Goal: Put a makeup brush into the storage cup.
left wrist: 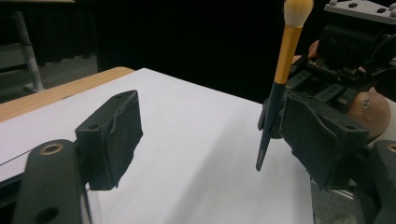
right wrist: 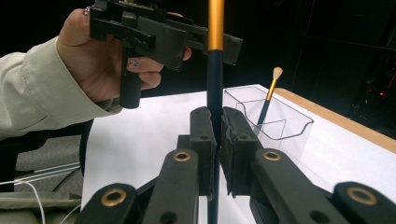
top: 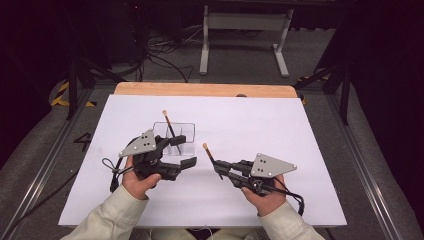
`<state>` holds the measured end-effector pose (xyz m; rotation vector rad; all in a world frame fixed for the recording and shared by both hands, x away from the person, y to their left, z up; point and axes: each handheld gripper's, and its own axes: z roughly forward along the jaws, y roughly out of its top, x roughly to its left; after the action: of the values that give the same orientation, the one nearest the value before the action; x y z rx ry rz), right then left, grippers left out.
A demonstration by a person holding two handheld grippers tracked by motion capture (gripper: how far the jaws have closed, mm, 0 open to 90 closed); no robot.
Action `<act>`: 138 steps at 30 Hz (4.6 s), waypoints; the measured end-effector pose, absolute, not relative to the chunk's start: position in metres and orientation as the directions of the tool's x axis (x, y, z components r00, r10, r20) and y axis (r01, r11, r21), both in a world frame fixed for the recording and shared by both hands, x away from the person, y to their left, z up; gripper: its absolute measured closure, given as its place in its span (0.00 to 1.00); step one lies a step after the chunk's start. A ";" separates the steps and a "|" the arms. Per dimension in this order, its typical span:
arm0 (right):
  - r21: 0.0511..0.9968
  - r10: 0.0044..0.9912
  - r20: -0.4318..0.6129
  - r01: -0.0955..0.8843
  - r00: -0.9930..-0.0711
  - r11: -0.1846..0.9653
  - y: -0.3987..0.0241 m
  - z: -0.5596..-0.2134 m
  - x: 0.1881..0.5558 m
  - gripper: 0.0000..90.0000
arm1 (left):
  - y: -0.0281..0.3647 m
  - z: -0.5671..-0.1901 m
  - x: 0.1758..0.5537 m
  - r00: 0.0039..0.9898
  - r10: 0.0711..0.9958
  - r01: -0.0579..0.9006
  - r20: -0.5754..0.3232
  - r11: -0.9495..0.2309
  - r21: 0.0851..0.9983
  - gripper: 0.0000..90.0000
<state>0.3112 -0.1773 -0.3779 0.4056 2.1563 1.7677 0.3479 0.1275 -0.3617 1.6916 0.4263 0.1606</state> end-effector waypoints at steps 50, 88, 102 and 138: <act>0.971 0.401 -0.033 0.066 -0.915 0.232 -0.163 -0.389 0.307 0.93 | 0.093 -0.370 0.339 0.968 0.225 0.146 -0.111 -0.144 0.979 0.72; 0.969 0.439 -0.033 0.079 -0.898 0.236 -0.180 -0.382 0.311 0.98 | 0.124 -0.348 0.348 0.953 0.294 0.110 -0.076 -0.100 0.989 0.92; 0.965 0.483 -0.038 0.094 -0.875 0.246 -0.188 -0.382 0.313 0.82 | 0.140 -0.340 0.355 0.933 0.356 0.096 -0.062 -0.078 0.992 0.92; 0.974 0.608 -0.017 0.125 -0.794 0.190 -0.226 -0.383 0.305 0.59 | 0.160 -0.330 0.386 0.885 0.464 0.070 -0.052 -0.023 0.997 0.92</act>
<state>0.3054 -0.2260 -0.3830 0.6867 2.0715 1.6352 0.3863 0.1597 -0.3304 1.5764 0.4294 0.3290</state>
